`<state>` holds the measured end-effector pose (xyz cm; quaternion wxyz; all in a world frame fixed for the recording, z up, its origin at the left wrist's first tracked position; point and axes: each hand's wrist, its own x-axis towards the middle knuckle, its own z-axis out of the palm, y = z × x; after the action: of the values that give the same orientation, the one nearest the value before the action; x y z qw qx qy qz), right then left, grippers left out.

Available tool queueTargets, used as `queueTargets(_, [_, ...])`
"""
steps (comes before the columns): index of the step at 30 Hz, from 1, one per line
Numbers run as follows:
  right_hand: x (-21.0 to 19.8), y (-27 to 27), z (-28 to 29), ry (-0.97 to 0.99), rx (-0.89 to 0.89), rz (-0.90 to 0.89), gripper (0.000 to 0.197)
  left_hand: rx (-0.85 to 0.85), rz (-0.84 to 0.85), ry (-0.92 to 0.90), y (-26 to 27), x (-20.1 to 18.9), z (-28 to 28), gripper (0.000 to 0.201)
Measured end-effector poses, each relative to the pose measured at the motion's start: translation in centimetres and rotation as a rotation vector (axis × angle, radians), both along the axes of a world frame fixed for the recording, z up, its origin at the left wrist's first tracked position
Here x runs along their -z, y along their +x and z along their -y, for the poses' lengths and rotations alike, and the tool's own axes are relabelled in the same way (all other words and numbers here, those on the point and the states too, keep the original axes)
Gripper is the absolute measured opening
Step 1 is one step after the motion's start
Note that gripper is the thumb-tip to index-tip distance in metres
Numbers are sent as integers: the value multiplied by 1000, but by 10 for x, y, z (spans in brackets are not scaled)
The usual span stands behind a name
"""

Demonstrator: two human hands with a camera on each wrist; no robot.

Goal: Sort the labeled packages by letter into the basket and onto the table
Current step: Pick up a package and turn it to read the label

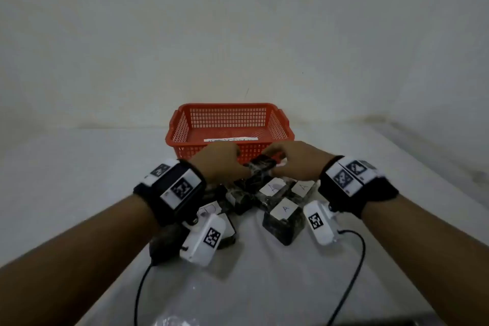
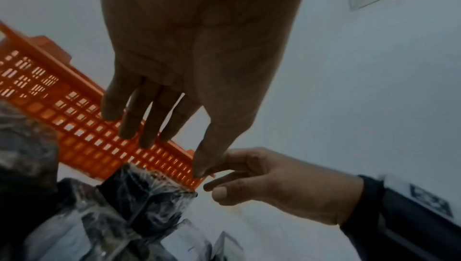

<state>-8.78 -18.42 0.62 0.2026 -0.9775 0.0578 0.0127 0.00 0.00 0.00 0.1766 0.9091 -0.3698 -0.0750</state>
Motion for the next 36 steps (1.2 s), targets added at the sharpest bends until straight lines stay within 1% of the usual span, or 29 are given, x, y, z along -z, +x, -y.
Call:
queueTargets(1, [0, 5, 1, -3, 6, -24, 56, -13, -32, 49, 5, 2, 7, 32])
queueTargets(3, [-2, 13, 0, -45, 20, -75, 57, -53, -41, 126, 11, 4, 17, 37])
queueTargets(6, [1, 27, 0, -109, 6, -130, 58, -69, -47, 189, 16, 10, 28, 47])
queueTargets(8, [6, 35, 2, -116, -2, -150, 62, -69, -28, 204, 19, 15, 32, 50])
queueTargets(10, [9, 40, 4, -116, 7, -143, 63, -82, -28, 180, 21, 19, 33, 50])
queueTargets(12, [11, 42, 6, -84, 14, -127, 62, -79, -94, 107, 25, 20, 32, 43])
queueTargets(16, [8, 41, 11, 15, 26, -73, 65, -76, -248, -72, 30, 10, 22, 23])
queueTargets(19, [0, 39, 18, 136, 34, -28, 58, -66, -305, -196, 35, 3, 11, 21])
queueTargets(21, [-5, 36, 20, 262, 37, 33, 54, -68, -361, -335, 39, -1, 3, 18])
queueTargets(24, [-11, 31, 17, 520, 42, 157, 43, -52, -466, -521, 40, -6, -8, 21])
queueTargets(27, [-12, 31, 10, 788, 48, 224, 37, -26, -520, -634, 42, -10, -19, 19])
queueTargets(30, [-6, 35, 3, 907, 31, 243, 32, -20, -601, -740, 42, -9, -26, 23])
queueTargets(32, [-2, 37, -4, 996, 34, 262, 24, -13, -624, -811, 39, -7, -29, 27])
queueTargets(33, [0, 39, -6, 1027, 41, 284, 21, -16, -625, -848, 39, -5, -30, 25])
queueTargets(34, [2, 41, -8, 1045, 54, 314, 22, -17, -634, -885, 38, -3, -30, 19])
queueTargets(35, [4, 44, -10, 1049, 66, 346, 27, -19, -645, -920, 38, -1, -31, 21])
queueTargets(36, [6, 46, -12, 1046, 75, 377, 36, -22, -652, -946, 38, 1, -31, 27])
